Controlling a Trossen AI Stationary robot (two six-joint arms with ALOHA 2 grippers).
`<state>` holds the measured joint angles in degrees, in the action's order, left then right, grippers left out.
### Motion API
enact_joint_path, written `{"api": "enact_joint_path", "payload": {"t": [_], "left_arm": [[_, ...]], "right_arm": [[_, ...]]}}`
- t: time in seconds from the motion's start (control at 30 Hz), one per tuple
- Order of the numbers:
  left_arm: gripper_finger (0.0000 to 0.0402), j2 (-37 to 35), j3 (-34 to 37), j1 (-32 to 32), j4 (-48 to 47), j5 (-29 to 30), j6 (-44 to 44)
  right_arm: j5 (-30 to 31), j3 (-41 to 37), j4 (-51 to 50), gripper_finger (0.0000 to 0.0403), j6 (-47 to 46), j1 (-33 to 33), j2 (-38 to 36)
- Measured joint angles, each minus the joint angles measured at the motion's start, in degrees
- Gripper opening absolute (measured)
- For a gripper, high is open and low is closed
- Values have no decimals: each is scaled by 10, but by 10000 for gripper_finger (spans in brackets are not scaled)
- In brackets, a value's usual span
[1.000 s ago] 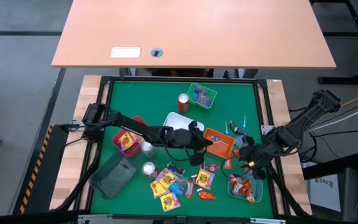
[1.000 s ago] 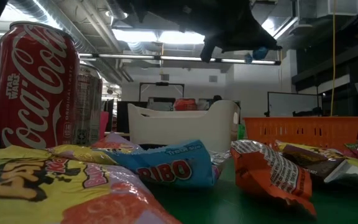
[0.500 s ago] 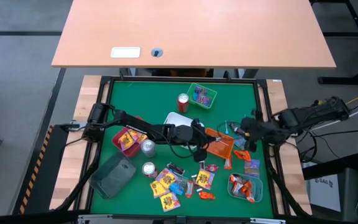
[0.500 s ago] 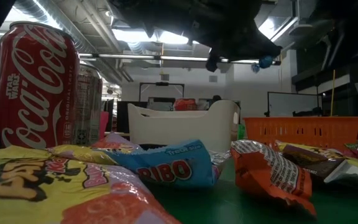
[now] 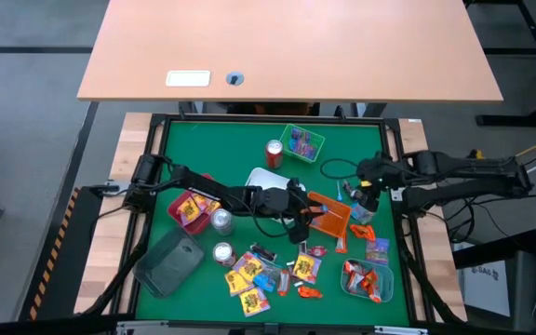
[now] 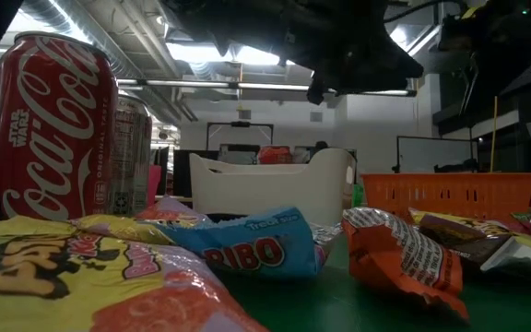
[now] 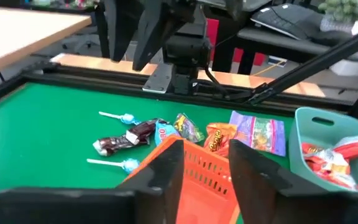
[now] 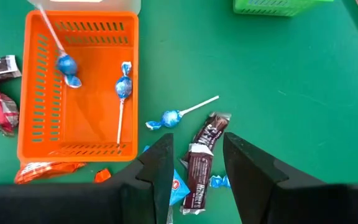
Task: Sort candy
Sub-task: Put the yellow candy into the red bin
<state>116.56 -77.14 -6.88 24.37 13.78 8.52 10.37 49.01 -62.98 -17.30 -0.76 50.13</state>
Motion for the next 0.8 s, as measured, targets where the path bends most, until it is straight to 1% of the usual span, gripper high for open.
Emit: {"api": "enact_joint_path", "payload": {"t": [0.07,0.17,0.3,0.43,0.57,0.67,0.8], "left_arm": [[132,-11,0,-3,-20,-10,-12],[143,-42,0,-7,-73,-53,-12],[144,-82,0,-22,-173,-94,31],[144,-106,0,-53,-264,-113,31],[144,-109,0,-90,-335,-144,29],[144,-109,0,-120,-384,-151,29],[144,-109,0,-154,-441,-135,29]], "right_arm": [[-9,0,0,136,1,-5,0],[-10,0,-1,136,0,-4,0],[-10,0,0,136,0,-4,0],[-10,0,1,136,0,-4,0],[-10,0,1,136,0,-4,0],[-11,0,2,136,0,-4,0],[-14,0,3,136,0,-4,0]]}}
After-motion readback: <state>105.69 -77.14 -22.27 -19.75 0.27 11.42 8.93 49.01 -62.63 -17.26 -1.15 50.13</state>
